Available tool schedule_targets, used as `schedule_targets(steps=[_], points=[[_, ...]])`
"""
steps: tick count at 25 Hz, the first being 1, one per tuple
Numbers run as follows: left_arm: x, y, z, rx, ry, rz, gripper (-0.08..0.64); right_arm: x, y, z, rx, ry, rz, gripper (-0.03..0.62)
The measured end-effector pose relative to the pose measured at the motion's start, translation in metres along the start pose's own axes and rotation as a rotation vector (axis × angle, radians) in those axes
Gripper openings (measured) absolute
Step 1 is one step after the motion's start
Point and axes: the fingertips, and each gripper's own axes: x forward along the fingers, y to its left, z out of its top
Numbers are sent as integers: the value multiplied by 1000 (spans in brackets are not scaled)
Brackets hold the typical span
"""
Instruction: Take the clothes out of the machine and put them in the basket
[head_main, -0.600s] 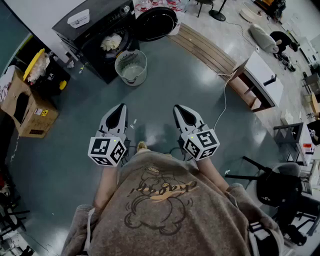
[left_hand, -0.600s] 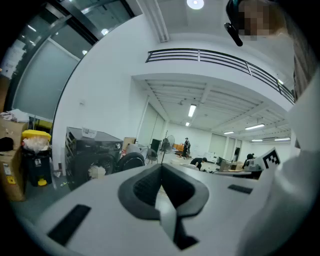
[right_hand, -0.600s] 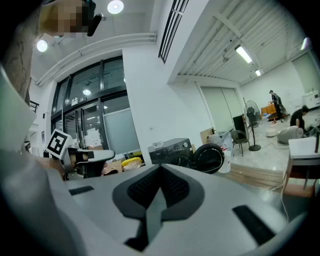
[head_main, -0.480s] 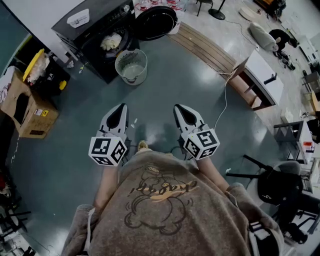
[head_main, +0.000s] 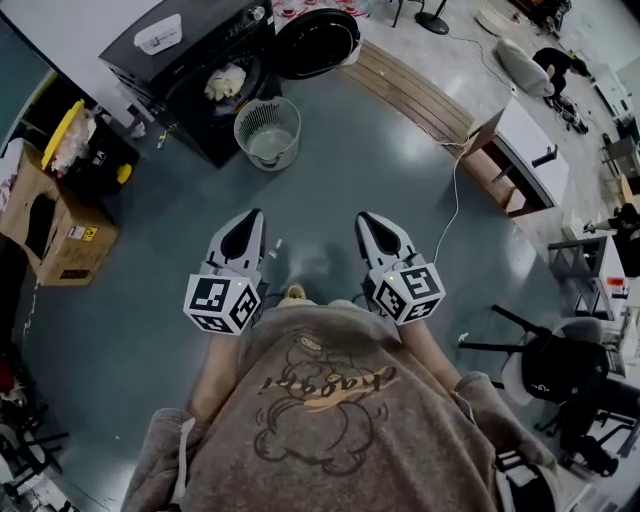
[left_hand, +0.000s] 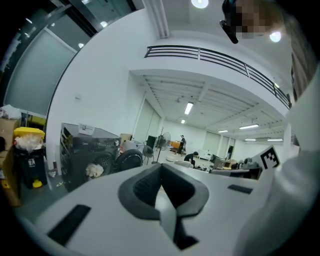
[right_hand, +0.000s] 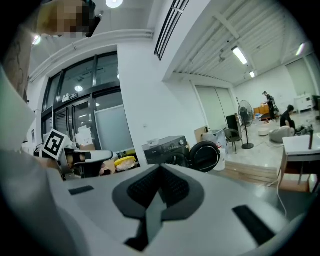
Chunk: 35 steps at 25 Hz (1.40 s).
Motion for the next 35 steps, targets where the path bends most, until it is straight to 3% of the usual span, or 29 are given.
schedule_targets(steps=[8, 16, 30, 35], points=[[23, 42, 3, 2, 19, -41, 6, 44, 7, 2, 1, 7, -25, -5], [82, 78, 8, 6, 29, -35, 6, 108, -29, 12, 6, 11, -21, -5], [246, 158, 73, -32, -31, 174, 6, 281, -135, 90, -27, 85, 214, -5], [277, 171, 85, 3, -59, 252, 6, 322, -163, 95, -33, 132, 297, -5]])
